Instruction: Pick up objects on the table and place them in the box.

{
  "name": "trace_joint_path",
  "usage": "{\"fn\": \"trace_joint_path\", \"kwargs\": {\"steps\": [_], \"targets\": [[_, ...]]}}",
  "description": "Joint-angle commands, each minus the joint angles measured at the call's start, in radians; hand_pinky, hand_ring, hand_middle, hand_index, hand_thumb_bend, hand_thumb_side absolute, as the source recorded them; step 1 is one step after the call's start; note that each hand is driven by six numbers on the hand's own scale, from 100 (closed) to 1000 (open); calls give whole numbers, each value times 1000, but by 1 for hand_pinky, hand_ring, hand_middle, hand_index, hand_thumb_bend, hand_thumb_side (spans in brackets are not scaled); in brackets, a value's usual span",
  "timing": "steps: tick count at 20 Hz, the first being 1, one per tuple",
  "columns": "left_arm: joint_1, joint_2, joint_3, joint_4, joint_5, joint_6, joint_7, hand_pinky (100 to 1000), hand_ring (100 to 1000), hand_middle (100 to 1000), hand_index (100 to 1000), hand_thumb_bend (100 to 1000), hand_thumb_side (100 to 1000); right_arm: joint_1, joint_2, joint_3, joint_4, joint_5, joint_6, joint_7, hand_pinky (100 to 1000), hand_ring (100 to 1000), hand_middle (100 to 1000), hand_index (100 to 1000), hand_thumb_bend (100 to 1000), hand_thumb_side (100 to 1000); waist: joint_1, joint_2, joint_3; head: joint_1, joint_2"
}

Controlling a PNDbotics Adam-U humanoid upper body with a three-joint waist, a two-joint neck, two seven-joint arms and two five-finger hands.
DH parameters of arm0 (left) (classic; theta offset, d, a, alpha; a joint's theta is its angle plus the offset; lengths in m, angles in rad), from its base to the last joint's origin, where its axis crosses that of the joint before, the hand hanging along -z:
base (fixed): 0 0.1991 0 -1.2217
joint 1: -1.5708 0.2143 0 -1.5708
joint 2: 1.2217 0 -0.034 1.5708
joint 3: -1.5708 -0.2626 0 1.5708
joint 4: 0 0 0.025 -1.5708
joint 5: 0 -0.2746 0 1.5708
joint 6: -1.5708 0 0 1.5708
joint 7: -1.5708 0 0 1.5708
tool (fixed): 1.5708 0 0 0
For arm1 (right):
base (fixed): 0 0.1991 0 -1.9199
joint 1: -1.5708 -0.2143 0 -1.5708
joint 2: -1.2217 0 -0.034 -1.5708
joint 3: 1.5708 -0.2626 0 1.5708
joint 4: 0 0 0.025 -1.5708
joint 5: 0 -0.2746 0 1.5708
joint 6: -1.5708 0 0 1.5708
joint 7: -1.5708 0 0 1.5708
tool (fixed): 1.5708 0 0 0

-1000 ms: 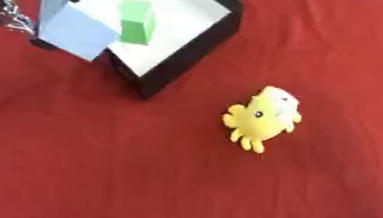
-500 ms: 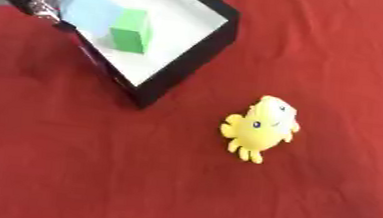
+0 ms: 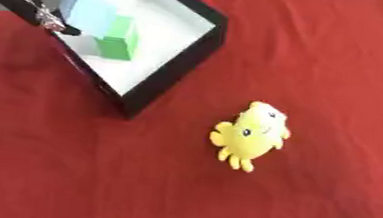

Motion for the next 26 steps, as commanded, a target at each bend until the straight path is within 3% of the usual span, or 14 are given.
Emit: {"fn": "trace_joint_path", "kwargs": {"steps": [1, 4, 7, 13, 14, 15, 16, 17, 20, 21, 25, 26], "targets": [[-33, 0, 31, 27, -11, 0, 33, 716, 564, 461, 508, 536, 100, -21, -16, 5, -15, -15, 10, 12, 894, 854, 844, 960, 100, 652, 5, -4, -5, 14, -14], [-46, -20, 49, 64, 6, 0, 50, 721, 557, 458, 518, 459, 100, -30, -16, 10, -15, -20, 17, 17, 893, 855, 844, 959, 100, 652, 8, -4, -12, 22, -14], [-58, -47, 58, 96, 9, 0, 44, 737, 577, 494, 565, 448, 100, -36, -14, 13, -15, -27, 19, 16, 892, 856, 845, 957, 100, 652, 8, -3, -18, 35, -16], [-62, -89, 49, 108, -33, 0, 7, 789, 704, 656, 725, 419, 100, -50, -14, 15, -18, -40, 19, -5, 891, 858, 847, 953, 100, 652, 13, -2, -32, 56, -20], [-59, -91, 47, 109, -41, 0, -1, 815, 760, 734, 788, 429, 100, -52, -14, 16, -19, -41, 21, -8, 891, 858, 847, 953, 100, 653, 14, -2, -33, 56, -20], [-57, -92, 45, 108, -48, 0, -8, 837, 800, 786, 837, 444, 120, -53, -15, 16, -20, -41, 24, -8, 891, 857, 847, 953, 100, 653, 16, -2, -33, 55, -21], [-56, -93, 46, 106, -50, 0, -11, 854, 832, 823, 874, 459, 219, -54, -16, 17, -21, -41, 26, -8, 891, 857, 846, 953, 100, 653, 17, -2, -34, 54, -21], [-54, -92, 49, 105, -51, 0, -10, 859, 840, 834, 886, 467, 264, -54, -16, 17, -21, -40, 27, -7, 891, 857, 846, 953, 100, 653, 18, -3, -34, 53, -20], [-53, -88, 59, 103, -51, 0, 13, 880, 877, 888, 946, 583, 479, -54, -16, 17, -22, -39, 29, -5, 891, 856, 845, 952, 100, 653, 18, -3, -33, 53, -18], [-52, -87, 60, 102, -56, 0, 23, 879, 878, 889, 946, 602, 505, -53, -16, 18, -23, -38, 29, -4, 890, 856, 845, 952, 100, 652, 17, -3, -32, 53, -18], [-46, -85, 58, 110, -67, 0, 47, 876, 875, 885, 939, 526, 506, -49, -17, 17, -22, -36, 26, -3, 890, 856, 845, 951, 100, 652, 16, -4, -29, 52, -16], [-45, -84, 60, 115, -67, 0, 47, 874, 873, 883, 937, 513, 462, -49, -17, 18, -22, -35, 26, -2, 890, 856, 845, 951, 100, 652, 16, -4, -29, 52, -17]]}}
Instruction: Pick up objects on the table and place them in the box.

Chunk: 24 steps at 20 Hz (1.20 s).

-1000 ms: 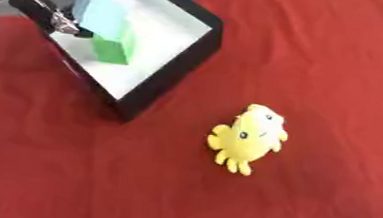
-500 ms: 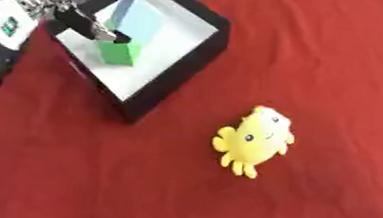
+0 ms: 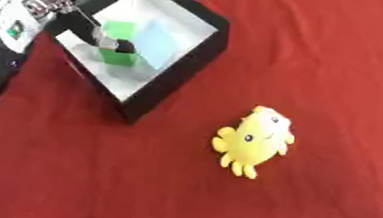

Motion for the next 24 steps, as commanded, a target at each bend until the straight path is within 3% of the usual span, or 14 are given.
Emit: {"fn": "trace_joint_path", "kwargs": {"steps": [1, 4, 6, 11, 13, 14, 15, 20, 24], "targets": [[-13, 27, 13, 2, -4, -1, 11, 865, 861, 871, 929, 475, 403, -8, -22, -2, -19, 0, -2, 2, 889, 856, 845, 951, 100, 652, 0, -7, 2, 1, -9], [-7, 33, 21, 17, 11, 0, 20, 849, 835, 835, 903, 370, 406, -7, -23, -3, -19, -1, -3, 1, 889, 856, 845, 951, 100, 651, 0, -8, 3, -4, -7], [-3, 42, 30, 29, 38, 16, 27, 834, 805, 798, 872, 241, 348, -4, -25, -3, -19, 0, -4, 1, 888, 856, 845, 951, 100, 651, 0, -10, 6, -8, -4], [10, 114, 57, 41, 187, 50, 26, 824, 773, 766, 845, 142, 338, 27, -39, -11, -14, 12, -8, -4, 888, 856, 845, 951, 100, 650, 2, -34, 39, -40, 34], [29, 157, 64, 29, 289, 69, 15, 820, 759, 751, 838, 100, 359, 46, -47, -17, -11, 19, -12, -7, 887, 856, 845, 951, 100, 648, 2, -47, 59, -59, 48], [42, 182, 64, 16, 352, 81, 3, 818, 751, 744, 834, 100, 593, 56, -51, -20, -10, 23, -16, -10, 887, 856, 845, 950, 100, 642, 1, -53, 69, -68, 54], [55, 205, 61, -2, 420, 95, -15, 817, 748, 740, 831, 100, 389, 65, -54, -23, -9, 27, -20, -12, 887, 856, 845, 950, 100, 647, -2, -57, 79, -76, 58], [152, 338, 32, -177, 746, 174, -124, 814, 739, 730, 824, 100, 395, 111, -60, -40, -5, 46, -46, -23, 886, 856, 845, 950, 100, 643, -15, -70, 124, -113, 71], [265, 440, 48, -342, 995, 270, -174, 810, 725, 716, 815, 100, 441, 140, -57, -52, -1, 66, -65, -29, 885, 856, 845, 950, 100, 644, -26, -73, 153, -132, 76]]}}
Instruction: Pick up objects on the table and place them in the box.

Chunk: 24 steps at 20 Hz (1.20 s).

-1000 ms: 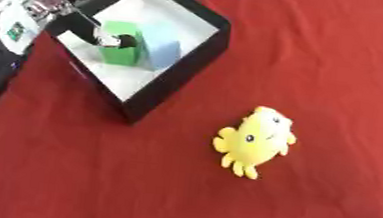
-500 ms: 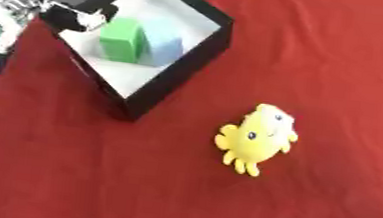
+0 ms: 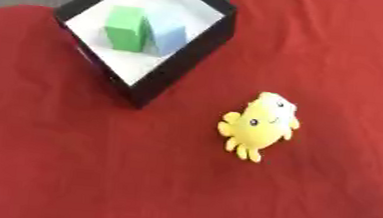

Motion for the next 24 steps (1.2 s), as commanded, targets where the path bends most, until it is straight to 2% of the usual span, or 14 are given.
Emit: {"fn": "trace_joint_path", "kwargs": {"steps": [1, 2, 3, 7, 10, 14, 15, 16, 20, 24], "targets": [[56, 122, 28, -144, 191, 76, -27, 809, 719, 713, 814, 100, 543, 8, -28, -20, -5, 18, -17, -6, 885, 856, 846, 950, 100, 644, -28, -45, 12, -17, 5], [92, 143, 42, -189, 246, 101, -26, 809, 719, 713, 814, 100, 471, 13, -26, -24, -4, 21, -20, -9, 885, 856, 846, 950, 100, 644, -31, -45, 17, -21, 7], [125, 164, 61, -223, 279, 136, -17, 808, 714, 709, 812, 100, 499, 17, -25, -28, -4, 24, -23, -12, 885, 856, 846, 950, 100, 644, -33, -45, 23, -26, 8], [303, 182, 152, -436, 528, 247, 55, 804, 705, 704, 819, 100, 640, 28, -17, -46, -6, 25, -26, -31, 884, 856, 846, 950, 100, 643, -47, -44, 44, -43, 11], [448, 131, 219, -608, 629, 315, 118, 803, 710, 710, 830, 100, 644, 37, -10, -60, -10, 25, -27, -47, 884, 856, 846, 950, 100, 642, -60, -42, 59, -51, 15], [627, -8, 296, -816, 622, 370, 208, 800, 712, 717, 834, 100, 660, 54, -6, -68, -14, 31, -41, -54, 884, 857, 847, 950, 100, 635, -77, -39, 74, -48, 22], [659, -33, 302, -848, 607, 387, 224, 800, 711, 717, 834, 100, 660, 58, -7, -69, -15, 32, -48, -55, 884, 857, 847, 949, 100, 690, -80, -38, 75, -46, 23], [688, -66, 306, -874, 594, 405, 233, 800, 708, 715, 832, 100, 665, 67, -9, -72, -16, 34, -58, -56, 884, 858, 847, 949, 100, 615, -86, -39, 78, -45, 26], [779, -173, 319, -939, 546, 428, 238, 800, 708, 718, 834, 100, 670, 105, -22, -78, -21, 31, -116, -64, 885, 858, 846, 945, 100, 558, -111, -44, 87, -40, 33], [814, -239, 314, -945, 526, 423, 214, 801, 707, 723, 837, 100, 670, 157, -61, -84, -29, 36, -205, -59, 885, 858, 844, 941, 100, 452, -140, -51, 98, -43, 43]]}}
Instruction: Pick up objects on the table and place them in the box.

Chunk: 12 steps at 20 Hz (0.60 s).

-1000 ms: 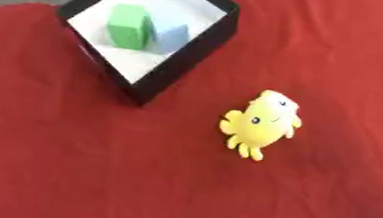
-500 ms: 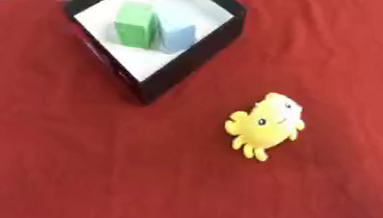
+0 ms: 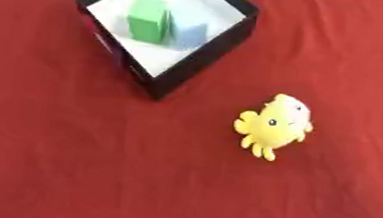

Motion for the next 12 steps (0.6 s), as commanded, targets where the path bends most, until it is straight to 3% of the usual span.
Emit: {"fn": "trace_joint_path", "kwargs": {"steps": [1, 8, 12], "targets": [[6, -23, 9, -23, -13, 7, -18, 803, 708, 725, 838, 100, 671, 27, -70, -19, -27, 8, -78, 6, 886, 859, 844, 938, 100, 397, -27, -35, 4, -3, 10], [8, -54, -7, -23, -27, 62, -55, 802, 706, 726, 840, 106, 678, 110, -240, -20, -3, 51, -322, 76, 893, 873, 854, 922, 100, 100, -63, -44, 5, -15, 27], [4, -65, -9, -23, -42, 82, -66, 800, 705, 722, 832, 106, 682, 154, -388, -8, 41, 105, -514, 145, 895, 875, 851, 901, 100, 100, -68, -42, -4, -11, 34]]}}
